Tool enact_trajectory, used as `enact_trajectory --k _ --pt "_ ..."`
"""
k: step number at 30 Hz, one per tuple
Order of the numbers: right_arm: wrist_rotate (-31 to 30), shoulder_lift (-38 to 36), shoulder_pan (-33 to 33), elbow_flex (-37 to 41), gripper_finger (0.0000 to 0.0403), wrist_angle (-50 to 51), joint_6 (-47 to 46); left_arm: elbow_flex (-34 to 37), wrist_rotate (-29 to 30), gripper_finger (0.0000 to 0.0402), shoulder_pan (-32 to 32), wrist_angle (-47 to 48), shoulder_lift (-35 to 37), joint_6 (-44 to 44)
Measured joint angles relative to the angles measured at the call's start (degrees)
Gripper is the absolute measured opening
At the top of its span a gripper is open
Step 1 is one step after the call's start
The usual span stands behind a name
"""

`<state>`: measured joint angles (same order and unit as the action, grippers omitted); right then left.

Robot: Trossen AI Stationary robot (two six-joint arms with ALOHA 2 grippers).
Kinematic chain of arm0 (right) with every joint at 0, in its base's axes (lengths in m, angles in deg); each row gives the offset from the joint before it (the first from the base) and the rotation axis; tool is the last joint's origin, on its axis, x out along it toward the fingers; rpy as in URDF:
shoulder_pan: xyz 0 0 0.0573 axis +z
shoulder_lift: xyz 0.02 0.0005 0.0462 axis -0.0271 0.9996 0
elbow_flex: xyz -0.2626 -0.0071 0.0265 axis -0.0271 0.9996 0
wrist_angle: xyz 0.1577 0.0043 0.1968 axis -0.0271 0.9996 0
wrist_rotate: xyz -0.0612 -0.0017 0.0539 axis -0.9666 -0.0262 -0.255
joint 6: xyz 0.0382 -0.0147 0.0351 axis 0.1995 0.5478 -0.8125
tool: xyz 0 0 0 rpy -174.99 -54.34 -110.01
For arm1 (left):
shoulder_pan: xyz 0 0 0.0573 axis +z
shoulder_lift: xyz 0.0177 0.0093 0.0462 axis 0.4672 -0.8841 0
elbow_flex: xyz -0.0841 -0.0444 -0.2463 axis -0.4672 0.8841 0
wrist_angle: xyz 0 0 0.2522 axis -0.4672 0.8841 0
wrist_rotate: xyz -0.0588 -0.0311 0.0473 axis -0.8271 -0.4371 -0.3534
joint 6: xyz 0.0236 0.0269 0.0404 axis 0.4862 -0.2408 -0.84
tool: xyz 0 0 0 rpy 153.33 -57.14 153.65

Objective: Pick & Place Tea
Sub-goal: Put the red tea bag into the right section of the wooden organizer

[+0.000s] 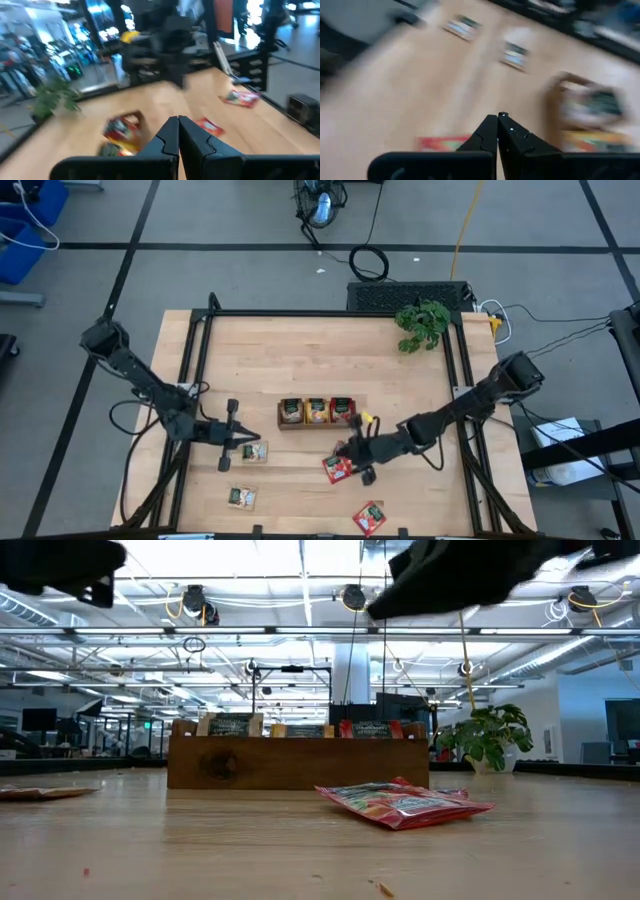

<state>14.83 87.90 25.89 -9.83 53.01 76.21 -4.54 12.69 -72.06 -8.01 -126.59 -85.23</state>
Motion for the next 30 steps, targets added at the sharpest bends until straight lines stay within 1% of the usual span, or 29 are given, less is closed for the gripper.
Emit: enact_trajectory --k 2,3,4,6,8,11,14,17,19,22,24,27,30 --pt "4.8 -0.02 1.34 -1.05 0.0 1.11 -4.09 0.0 -1.49 0.001 1.62 -0.78 0.0 0.03" --pt "6.25 -0.02 2.14 -1.09 0.0 1.62 -5.91 0.0 -3.06 0.001 2.14 -0.24 0.0 0.78" --pt "6.57 0.03 2.91 -1.09 0.0 2.5 -7.27 0.0 -4.76 0.001 2.53 0.84 0.0 1.58" --pt "5.32 0.92 3.85 -1.07 0.0 3.03 -9.14 0.02 -7.16 0.001 3.06 2.72 -0.04 2.65" --pt "2.94 2.0 4.2 -0.98 0.0 3.06 -9.86 0.02 -7.77 0.001 3.45 2.94 -0.04 3.13" --pt "3.74 4.94 2.8 -1.03 0.0009 0.53 -11.72 0.02 -7.5 0.001 4.43 2.08 -0.04 1.21" --pt "7.52 8.37 0.58 -1.02 0.0039 -1.48 -11.09 0.01 -7.45 0.001 5.87 2.58 -0.02 3.11" --pt "7.73 10.67 -1.71 -1.01 0.0086 -1.59 -10.99 0.02 -8.38 0.001 6.79 5.12 -0.06 5.95" --pt "7.9 11.12 -3.31 -0.95 0.0122 -0.79 -11.69 0.0 -8.52 0.001 7.07 6.54 -0.07 7.02" --pt "9.29 11.03 -5.35 -0.94 0.017 -2.14 -13.55 0.02 -8.71 0.001 7.7 8.13 -0.07 8.26" --pt "9.27 10.96 -6.21 -1.03 0.0194 -2.14 -14.74 0.01 -8.82 0.001 7.92 8.46 -0.07 8.51" --pt "10.27 11.05 -7.04 -1.01 0.021 1.29 -16.93 0.0 -8.85 0.001 7.89 8.52 -0.07 8.69" --pt "11.1 10.98 -7.3 -0.3 0.0208 1.51 -19.88 0.02 -9.39 0.001 7.86 8.63 -0.07 8.71"
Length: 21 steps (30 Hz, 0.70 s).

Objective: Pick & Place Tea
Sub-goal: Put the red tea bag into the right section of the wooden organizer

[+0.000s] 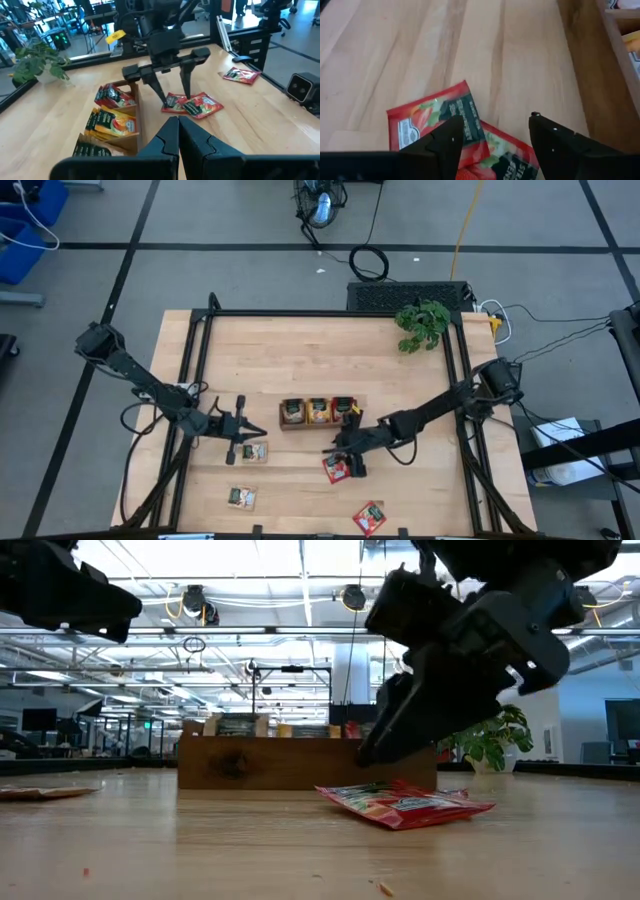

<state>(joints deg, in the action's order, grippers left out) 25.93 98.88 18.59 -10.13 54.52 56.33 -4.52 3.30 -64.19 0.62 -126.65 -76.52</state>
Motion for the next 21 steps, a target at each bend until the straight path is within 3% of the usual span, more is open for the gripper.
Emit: enact_trajectory --k 21 --pt "0.47 0.0 1.69 1.83 0.0187 0.05 -4.44 0.0 -0.92 0.001 0.0 0.28 0.0 1.05"
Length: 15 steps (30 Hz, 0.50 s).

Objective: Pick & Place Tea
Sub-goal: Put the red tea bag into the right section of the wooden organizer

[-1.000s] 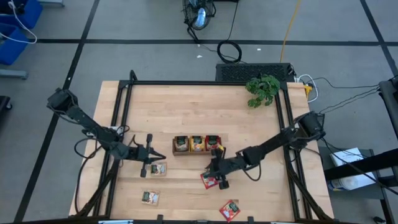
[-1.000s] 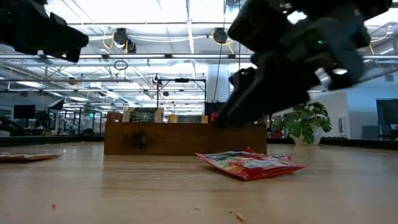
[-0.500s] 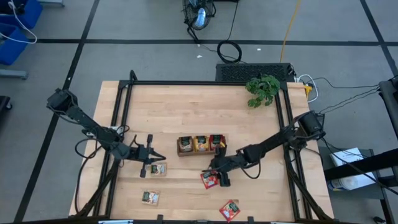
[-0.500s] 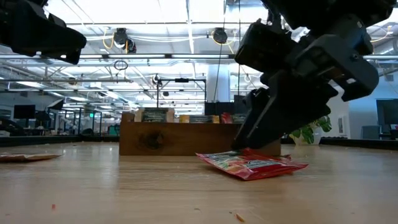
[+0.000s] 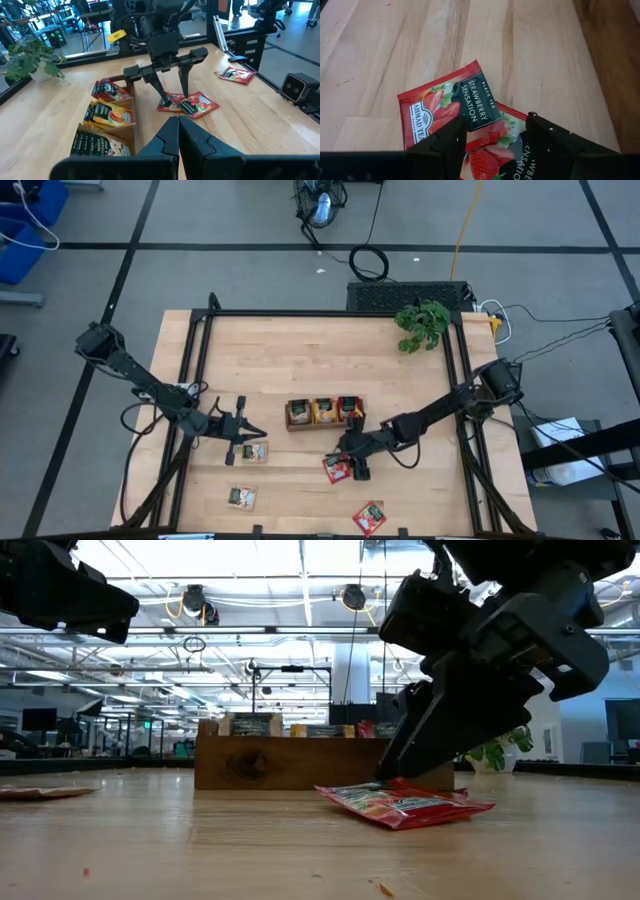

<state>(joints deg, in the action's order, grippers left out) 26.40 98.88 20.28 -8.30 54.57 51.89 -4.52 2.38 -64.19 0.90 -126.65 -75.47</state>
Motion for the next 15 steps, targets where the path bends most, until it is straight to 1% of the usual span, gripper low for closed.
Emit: enact_trajectory --k 8,15 --pt "-4.17 0.05 2.91 0.09 0.0169 0.91 -1.44 -0.01 0.0 0.001 0.0 -0.01 0.0 0.01" --pt "-6.84 0.27 3.2 0.11 0.0154 0.52 -1.45 0.0 0.02 0.001 0.0 -0.17 0.0 0.02"
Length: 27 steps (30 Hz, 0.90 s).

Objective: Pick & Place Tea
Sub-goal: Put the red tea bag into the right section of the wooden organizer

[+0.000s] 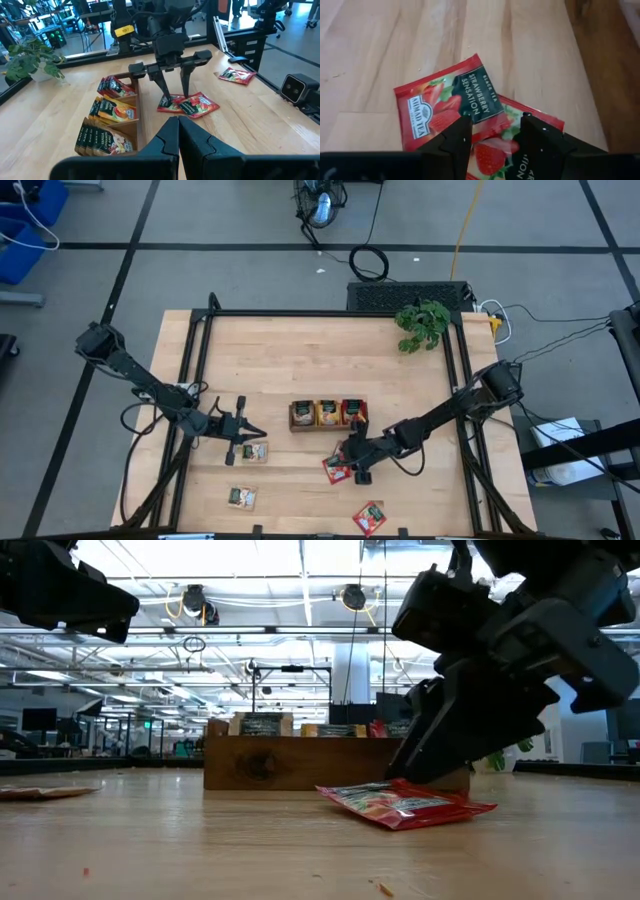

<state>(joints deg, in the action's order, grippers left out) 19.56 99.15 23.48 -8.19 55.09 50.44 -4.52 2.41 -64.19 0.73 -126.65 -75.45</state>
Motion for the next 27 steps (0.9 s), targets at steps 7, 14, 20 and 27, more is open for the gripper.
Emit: enact_trajectory --k 7,14,20,27 --pt "-0.79 1.01 -0.59 -0.04 0.0152 -0.59 0.04 -0.02 0.0 0.001 0.0 0.01 0.0 0.09" --pt "-1.62 3.89 -0.59 -0.28 0.015 -5.09 1.37 0.0 0.0 0.001 0.0 -0.24 0.02 0.24" --pt "-1.58 3.47 -0.57 -0.22 0.0134 -4.91 1.66 0.0 -0.02 0.001 0.0 -0.38 0.02 0.44" --pt "-0.16 3.29 -0.57 -0.2 0.0111 -3.99 0.58 0.0 -0.05 0.001 0.0 -0.35 0.02 0.45"
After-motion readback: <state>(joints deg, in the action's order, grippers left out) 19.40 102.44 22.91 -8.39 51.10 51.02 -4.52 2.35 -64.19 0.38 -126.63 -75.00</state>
